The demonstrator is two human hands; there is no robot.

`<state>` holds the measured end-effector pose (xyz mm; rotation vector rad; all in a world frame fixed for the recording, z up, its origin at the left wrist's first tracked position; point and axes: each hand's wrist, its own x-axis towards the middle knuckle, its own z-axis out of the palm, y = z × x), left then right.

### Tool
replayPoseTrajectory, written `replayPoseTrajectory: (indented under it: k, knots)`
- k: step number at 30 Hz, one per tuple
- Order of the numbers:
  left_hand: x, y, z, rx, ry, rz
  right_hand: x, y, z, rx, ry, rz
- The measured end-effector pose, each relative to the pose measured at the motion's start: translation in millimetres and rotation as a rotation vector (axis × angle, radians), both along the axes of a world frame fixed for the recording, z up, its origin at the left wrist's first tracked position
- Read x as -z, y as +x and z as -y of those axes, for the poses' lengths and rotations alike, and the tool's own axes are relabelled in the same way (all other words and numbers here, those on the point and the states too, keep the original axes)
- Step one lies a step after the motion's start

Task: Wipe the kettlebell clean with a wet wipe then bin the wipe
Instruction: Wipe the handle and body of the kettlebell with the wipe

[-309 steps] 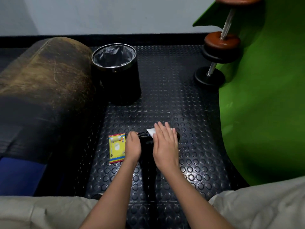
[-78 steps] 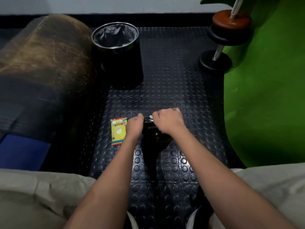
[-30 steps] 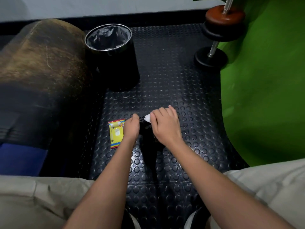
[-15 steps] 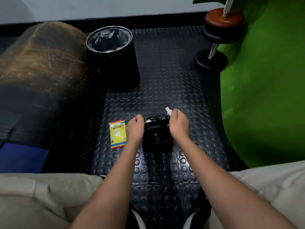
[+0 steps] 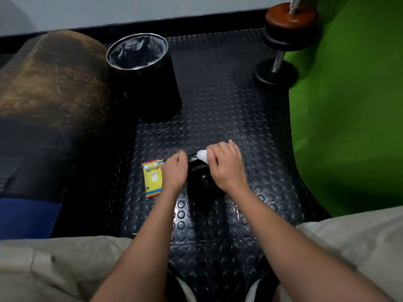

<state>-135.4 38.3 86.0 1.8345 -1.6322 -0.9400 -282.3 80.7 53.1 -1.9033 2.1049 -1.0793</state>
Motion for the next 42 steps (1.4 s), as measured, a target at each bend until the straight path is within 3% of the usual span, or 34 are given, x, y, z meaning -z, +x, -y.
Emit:
replayPoseTrajectory:
  k: [4, 9, 11, 14, 21, 25, 29, 32, 35, 38, 42]
  knots:
    - [-0.7, -4.1, -2.8, 0.012, -0.015, -0.013, -5.4, -6.9, -1.7, 0.140, 0.109, 0.345]
    - [-1.9, -2.7, -1.7, 0.013, 0.004, -0.034, -28.1, -13.4, 6.6, 0.359, 0.444, 1.016]
    - [-2.1, 0.1, 0.6, -0.015, 0.036, -0.060, -32.4, -12.0, 8.9, 0.361, 0.494, 1.118]
    - [-4.3, 2.3, 2.6, -0.034, 0.072, -0.089, -33.3, -2.3, 12.3, 0.394, 0.450, 0.973]
    - [-1.3, 1.6, 3.8, -0.037, 0.065, -0.081, -19.0, 19.1, 7.0, 0.140, 0.138, 0.128]
    - [0.7, 4.1, 3.6, -0.036, 0.067, -0.123, -15.7, 31.3, 6.1, 0.019, 0.055, -0.088]
    - [1.4, 3.5, 2.9, -0.035, 0.066, -0.125, -7.4, 16.5, 1.0, -0.062, -0.025, -0.153]
    - [0.2, 3.2, 1.1, -0.043, 0.067, -0.128, 0.5, 0.8, -3.8, -0.002, -0.004, -0.071]
    - [-0.3, 1.5, -0.2, -0.041, 0.072, -0.131, 3.4, -9.1, -7.7, 0.156, 0.112, 0.200]
    - [-2.4, 0.8, 0.1, -0.049, 0.079, -0.137, -11.8, -17.2, 6.6, 0.253, 0.395, 0.566]
    - [-4.7, 1.9, 2.1, -0.045, 0.094, -0.119, -38.2, -22.3, 26.8, 0.179, 0.605, 0.396]
